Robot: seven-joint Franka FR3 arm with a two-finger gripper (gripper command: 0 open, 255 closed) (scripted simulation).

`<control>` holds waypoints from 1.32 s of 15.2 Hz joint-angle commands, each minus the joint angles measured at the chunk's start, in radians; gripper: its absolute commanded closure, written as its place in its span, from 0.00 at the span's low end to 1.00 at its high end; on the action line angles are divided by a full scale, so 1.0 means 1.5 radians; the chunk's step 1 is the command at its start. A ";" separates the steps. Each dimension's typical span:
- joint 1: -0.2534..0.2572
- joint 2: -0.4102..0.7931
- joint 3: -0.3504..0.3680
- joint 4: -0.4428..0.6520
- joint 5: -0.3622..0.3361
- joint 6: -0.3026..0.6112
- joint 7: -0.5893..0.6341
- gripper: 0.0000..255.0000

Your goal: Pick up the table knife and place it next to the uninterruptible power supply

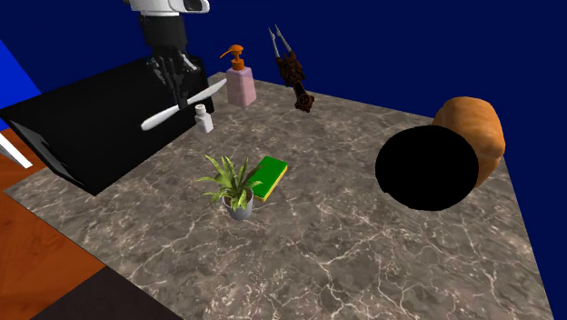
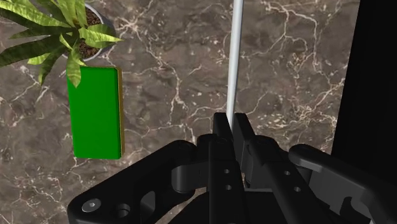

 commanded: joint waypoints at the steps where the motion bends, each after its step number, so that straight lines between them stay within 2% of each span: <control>1: 0.000 0.000 -0.001 -0.021 0.000 0.021 -0.001 1.00; 20: 0.000 0.031 0.002 -0.161 -0.002 0.192 0.003 1.00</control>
